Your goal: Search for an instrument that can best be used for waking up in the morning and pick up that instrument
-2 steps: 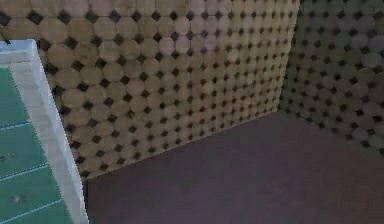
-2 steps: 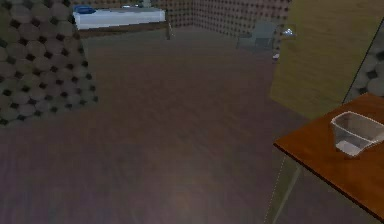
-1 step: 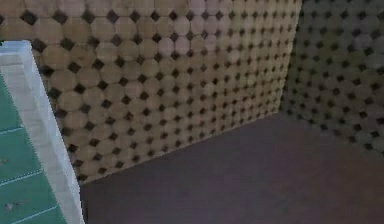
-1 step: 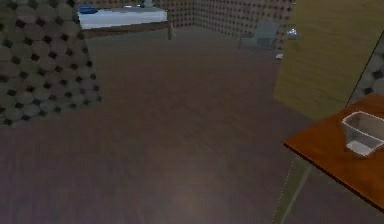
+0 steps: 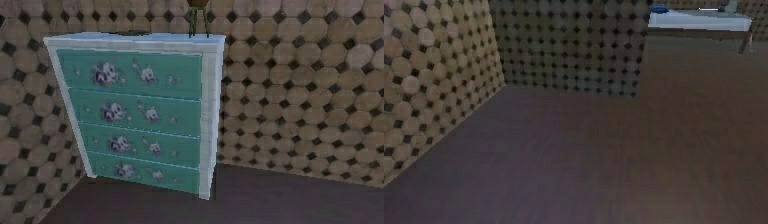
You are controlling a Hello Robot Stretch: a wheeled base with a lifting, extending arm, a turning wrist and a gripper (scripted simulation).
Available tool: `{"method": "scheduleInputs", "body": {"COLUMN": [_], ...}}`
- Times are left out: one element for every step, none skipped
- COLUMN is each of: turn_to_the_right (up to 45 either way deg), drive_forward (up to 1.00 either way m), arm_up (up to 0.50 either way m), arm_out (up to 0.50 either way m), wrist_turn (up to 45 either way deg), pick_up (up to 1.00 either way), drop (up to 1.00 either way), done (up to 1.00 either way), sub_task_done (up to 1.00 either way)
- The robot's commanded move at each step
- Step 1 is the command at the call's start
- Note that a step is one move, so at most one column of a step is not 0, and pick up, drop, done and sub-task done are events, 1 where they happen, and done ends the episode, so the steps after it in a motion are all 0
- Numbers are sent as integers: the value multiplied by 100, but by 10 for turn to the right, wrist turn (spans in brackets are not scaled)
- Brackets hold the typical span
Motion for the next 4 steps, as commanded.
{"method": "scheduleInputs", "body": {"turn_to_the_right": [-120, 0, -450, -180], "drive_forward": [0, 5, 0, 0], "arm_up": [0, 0, 0, 0], "arm_out": [0, 0, 0, 0], "wrist_turn": [0, 0, 0, 0], "pick_up": [0, 0, 0, 0], "drop": [0, 0, 0, 0], "done": [0, 0, 0, 0], "sub_task_done": [0, 0, 0, 0]}}
